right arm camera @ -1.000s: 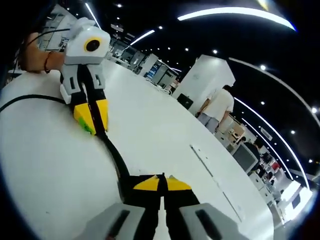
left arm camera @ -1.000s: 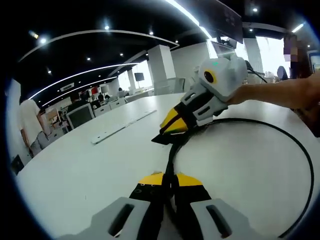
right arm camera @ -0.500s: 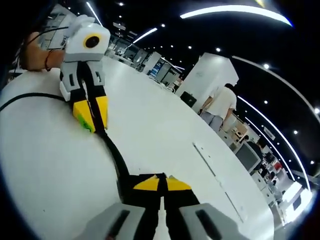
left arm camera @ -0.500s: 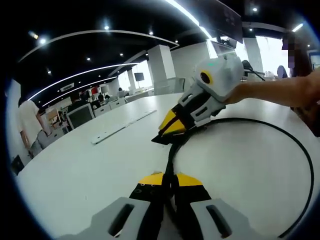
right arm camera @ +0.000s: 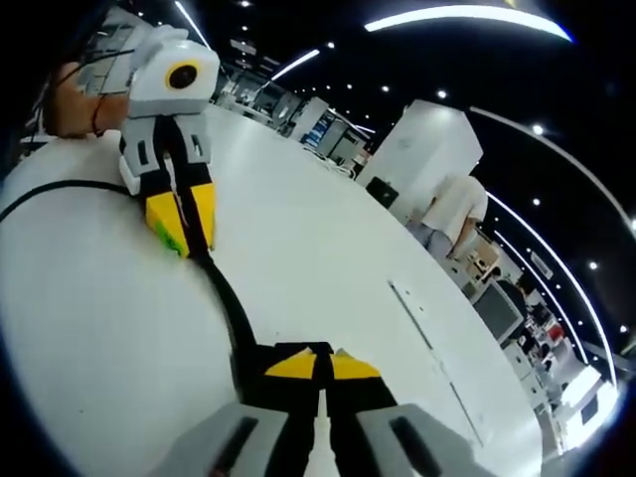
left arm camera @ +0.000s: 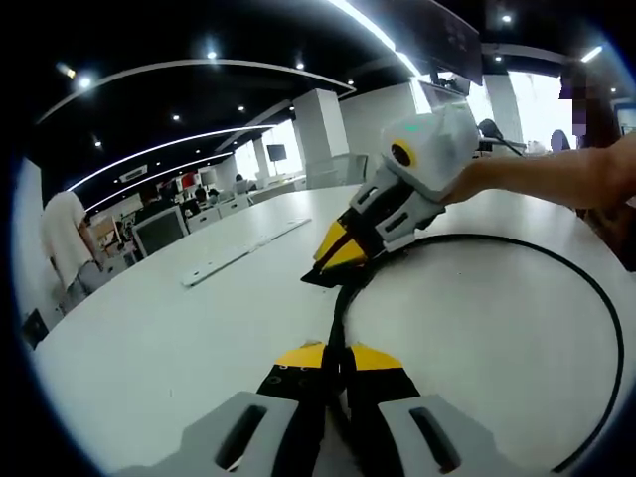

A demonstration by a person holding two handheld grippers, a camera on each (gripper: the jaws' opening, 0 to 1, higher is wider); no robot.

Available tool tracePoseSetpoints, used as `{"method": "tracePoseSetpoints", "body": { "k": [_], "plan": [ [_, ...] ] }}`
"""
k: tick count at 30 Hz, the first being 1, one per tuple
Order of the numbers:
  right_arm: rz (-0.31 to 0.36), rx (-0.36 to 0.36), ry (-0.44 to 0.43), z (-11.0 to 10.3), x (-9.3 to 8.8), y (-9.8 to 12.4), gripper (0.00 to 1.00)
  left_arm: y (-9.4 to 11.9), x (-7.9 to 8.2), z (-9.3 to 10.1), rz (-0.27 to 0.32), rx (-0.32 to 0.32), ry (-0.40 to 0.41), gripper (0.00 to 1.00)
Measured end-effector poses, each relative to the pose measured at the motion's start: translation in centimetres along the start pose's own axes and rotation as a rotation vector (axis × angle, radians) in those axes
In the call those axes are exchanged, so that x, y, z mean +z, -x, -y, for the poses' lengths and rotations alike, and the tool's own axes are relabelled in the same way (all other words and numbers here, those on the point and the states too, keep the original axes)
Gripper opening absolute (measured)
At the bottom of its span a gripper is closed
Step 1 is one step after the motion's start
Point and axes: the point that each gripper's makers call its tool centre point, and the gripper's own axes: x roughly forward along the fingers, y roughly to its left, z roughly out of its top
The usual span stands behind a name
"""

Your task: Find the charging cable on the desk, coil it up and secure with Velcro.

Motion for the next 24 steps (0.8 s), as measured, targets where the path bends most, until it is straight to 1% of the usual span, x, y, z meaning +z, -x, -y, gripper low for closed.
{"method": "tracePoseSetpoints", "body": {
  "k": [3,16,17,18,19,24],
  "plan": [
    [-0.002,-0.004,0.013,0.1,0.0,-0.1,0.05,0.0,0.0,0.0,0.000,0.000,0.000,0.08],
    [-0.008,-0.025,0.013,0.8,-0.3,-0.4,0.06,-0.1,0.0,-0.1,0.000,0.000,0.001,0.08],
    [-0.023,-0.044,0.022,1.1,-0.5,-0.4,0.05,-0.1,0.0,-0.1,0.000,0.001,0.001,0.08],
    [-0.051,-0.045,0.019,1.1,-1.2,-0.4,0.03,-0.1,0.0,-0.1,-0.001,0.001,0.001,0.08],
    [-0.029,-0.045,0.014,1.2,-0.9,-0.5,0.03,-0.1,0.0,-0.1,0.000,0.001,0.001,0.08],
    [-0.027,-0.052,0.000,1.3,-1.0,-0.5,0.03,-0.2,0.0,-0.1,-0.001,0.001,0.001,0.08]
  ]
}}
